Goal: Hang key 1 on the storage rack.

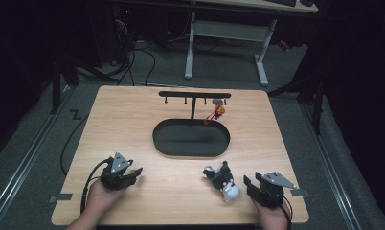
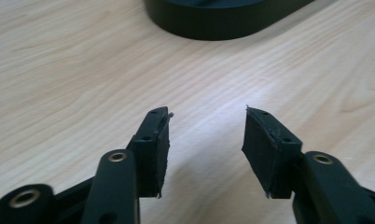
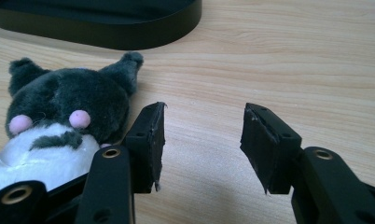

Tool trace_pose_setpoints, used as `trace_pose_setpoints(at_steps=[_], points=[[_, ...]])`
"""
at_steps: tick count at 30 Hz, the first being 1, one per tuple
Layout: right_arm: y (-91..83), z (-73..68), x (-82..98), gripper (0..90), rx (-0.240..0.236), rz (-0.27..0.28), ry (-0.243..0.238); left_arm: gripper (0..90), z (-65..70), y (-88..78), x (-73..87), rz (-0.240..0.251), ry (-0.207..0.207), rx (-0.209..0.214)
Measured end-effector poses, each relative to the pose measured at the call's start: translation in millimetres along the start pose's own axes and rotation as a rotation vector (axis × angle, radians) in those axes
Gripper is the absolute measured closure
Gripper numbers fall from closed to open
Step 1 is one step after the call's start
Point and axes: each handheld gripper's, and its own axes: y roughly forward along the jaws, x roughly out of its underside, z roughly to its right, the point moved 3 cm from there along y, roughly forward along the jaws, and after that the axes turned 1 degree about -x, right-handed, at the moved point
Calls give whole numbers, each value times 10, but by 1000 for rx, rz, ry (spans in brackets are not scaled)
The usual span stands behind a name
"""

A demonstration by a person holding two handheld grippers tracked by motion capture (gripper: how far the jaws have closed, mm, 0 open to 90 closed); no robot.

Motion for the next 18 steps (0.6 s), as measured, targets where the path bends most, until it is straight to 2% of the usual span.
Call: trace_pose_setpoints(at_steps=[1, 2, 3, 5, 10, 12, 18], points=[[-2, -6, 2, 500, 5, -1, -1, 486, -3, 3, -7, 7, -25, 24], [-2, -6, 2, 500, 5, -1, -1, 483, -3, 3, -7, 7, -25, 24], [-6, -15, 8, 498, 10, 2, -11, 480, 17, -7, -29, 23, -28, 42], [-14, -22, 13, 497, 20, 2, -17, 465, 40, -25, -49, 34, -5, 34], [-29, -36, 2, 492, 26, 2, -40, 450, 54, -51, -68, 63, -14, 44], [-28, -48, -12, 497, 30, -22, -50, 441, 60, -42, -79, 62, -4, 43], [-26, -73, -86, 504, 46, -45, -66, 432, 82, -17, -74, 55, 17, 50]])
